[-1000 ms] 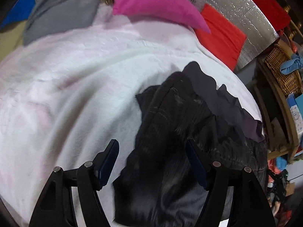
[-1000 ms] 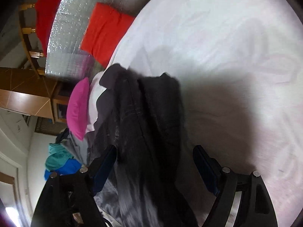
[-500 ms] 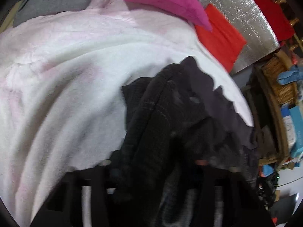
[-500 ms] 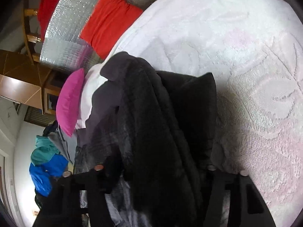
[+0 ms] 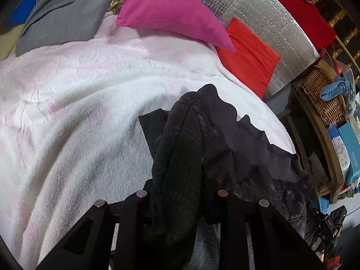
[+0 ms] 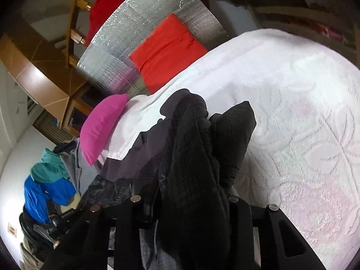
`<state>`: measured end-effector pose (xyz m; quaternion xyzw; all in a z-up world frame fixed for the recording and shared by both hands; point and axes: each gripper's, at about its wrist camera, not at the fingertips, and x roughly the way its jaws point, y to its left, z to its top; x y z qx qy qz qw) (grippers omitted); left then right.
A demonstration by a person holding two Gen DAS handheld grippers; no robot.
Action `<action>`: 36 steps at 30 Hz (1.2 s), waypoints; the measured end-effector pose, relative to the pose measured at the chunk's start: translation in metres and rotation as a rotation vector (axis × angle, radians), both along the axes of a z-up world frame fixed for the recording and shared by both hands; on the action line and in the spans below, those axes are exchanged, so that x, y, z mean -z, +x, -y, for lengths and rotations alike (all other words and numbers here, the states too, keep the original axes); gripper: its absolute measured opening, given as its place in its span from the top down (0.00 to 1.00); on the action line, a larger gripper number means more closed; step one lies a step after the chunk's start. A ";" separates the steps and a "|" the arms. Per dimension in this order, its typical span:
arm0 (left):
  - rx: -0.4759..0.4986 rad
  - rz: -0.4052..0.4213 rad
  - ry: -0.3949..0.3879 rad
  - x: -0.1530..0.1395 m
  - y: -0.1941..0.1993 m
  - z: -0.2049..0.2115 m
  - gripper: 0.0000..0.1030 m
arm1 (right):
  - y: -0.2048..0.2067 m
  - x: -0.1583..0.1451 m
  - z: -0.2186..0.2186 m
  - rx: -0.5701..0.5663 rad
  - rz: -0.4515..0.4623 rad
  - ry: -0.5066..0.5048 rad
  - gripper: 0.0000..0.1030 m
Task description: Fold large clothes
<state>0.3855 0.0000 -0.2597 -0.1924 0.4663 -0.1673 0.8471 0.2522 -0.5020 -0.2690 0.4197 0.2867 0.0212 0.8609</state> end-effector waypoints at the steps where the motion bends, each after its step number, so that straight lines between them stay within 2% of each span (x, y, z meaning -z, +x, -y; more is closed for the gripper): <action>1: -0.001 -0.011 0.003 0.002 0.001 -0.002 0.74 | 0.000 0.004 0.002 0.000 -0.013 0.005 0.62; 2: -0.003 -0.024 0.009 0.005 0.005 -0.001 0.72 | 0.001 0.009 0.006 0.000 -0.033 0.016 0.62; 4: -0.009 -0.059 0.044 0.013 0.012 0.003 0.63 | 0.005 0.022 0.012 -0.001 -0.092 0.054 0.62; 5: -0.017 -0.076 0.066 0.016 0.014 0.003 0.55 | 0.008 0.030 0.016 0.002 -0.126 0.085 0.62; 6: -0.022 -0.084 0.073 0.019 0.016 0.002 0.46 | 0.009 0.038 0.020 0.005 -0.160 0.115 0.58; 8: -0.031 -0.119 0.078 0.024 0.020 -0.001 0.35 | 0.008 0.050 0.029 0.019 -0.228 0.173 0.44; 9: -0.035 -0.130 0.063 0.026 0.021 -0.004 0.35 | 0.006 0.050 0.032 0.025 -0.238 0.190 0.36; 12: -0.060 -0.131 0.019 0.024 0.021 -0.011 0.35 | -0.007 0.040 0.043 0.057 -0.194 0.212 0.36; 16: -0.059 -0.103 -0.010 0.019 0.025 -0.014 0.34 | -0.019 0.027 0.056 0.141 -0.151 0.178 0.28; 19: -0.064 -0.100 -0.022 0.016 0.030 -0.010 0.34 | -0.011 0.016 0.059 0.170 -0.136 0.137 0.27; 24: -0.076 -0.086 0.001 0.017 0.036 -0.001 0.34 | 0.017 0.010 0.061 0.147 -0.109 0.117 0.27; 28: -0.066 -0.045 0.082 0.016 0.037 0.012 0.34 | 0.050 0.012 0.055 0.107 -0.120 0.101 0.27; 33: -0.028 0.015 0.229 0.013 0.037 0.033 0.34 | 0.087 0.025 0.040 0.064 -0.210 0.041 0.27; 35: -0.017 0.029 0.266 0.014 0.038 0.038 0.34 | 0.095 0.025 0.033 0.056 -0.227 -0.015 0.32; 36: -0.011 0.035 0.281 0.014 0.039 0.041 0.34 | 0.098 0.024 0.031 0.057 -0.234 -0.042 0.48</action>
